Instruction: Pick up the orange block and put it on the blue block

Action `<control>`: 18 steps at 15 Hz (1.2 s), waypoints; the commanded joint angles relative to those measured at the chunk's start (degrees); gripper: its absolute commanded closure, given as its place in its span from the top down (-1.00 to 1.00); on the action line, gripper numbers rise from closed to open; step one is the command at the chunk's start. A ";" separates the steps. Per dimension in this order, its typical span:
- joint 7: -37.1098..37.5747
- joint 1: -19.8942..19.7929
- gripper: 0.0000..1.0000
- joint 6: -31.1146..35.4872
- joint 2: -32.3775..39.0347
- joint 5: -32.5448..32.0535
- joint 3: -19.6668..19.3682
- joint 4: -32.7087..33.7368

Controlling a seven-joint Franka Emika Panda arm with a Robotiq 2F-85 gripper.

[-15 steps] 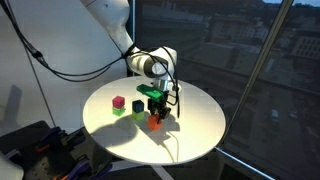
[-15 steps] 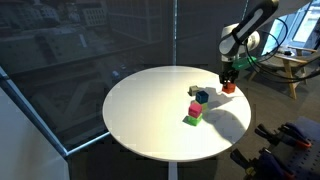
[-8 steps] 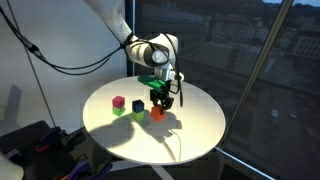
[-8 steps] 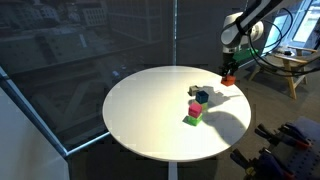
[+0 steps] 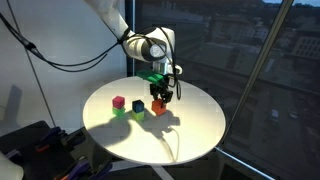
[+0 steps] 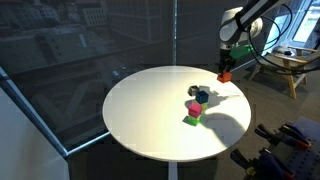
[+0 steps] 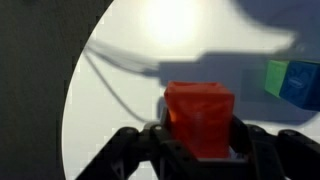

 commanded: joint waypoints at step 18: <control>-0.05 6.91 -0.48 0.69 -2.86 -4.26 5.09 -3.57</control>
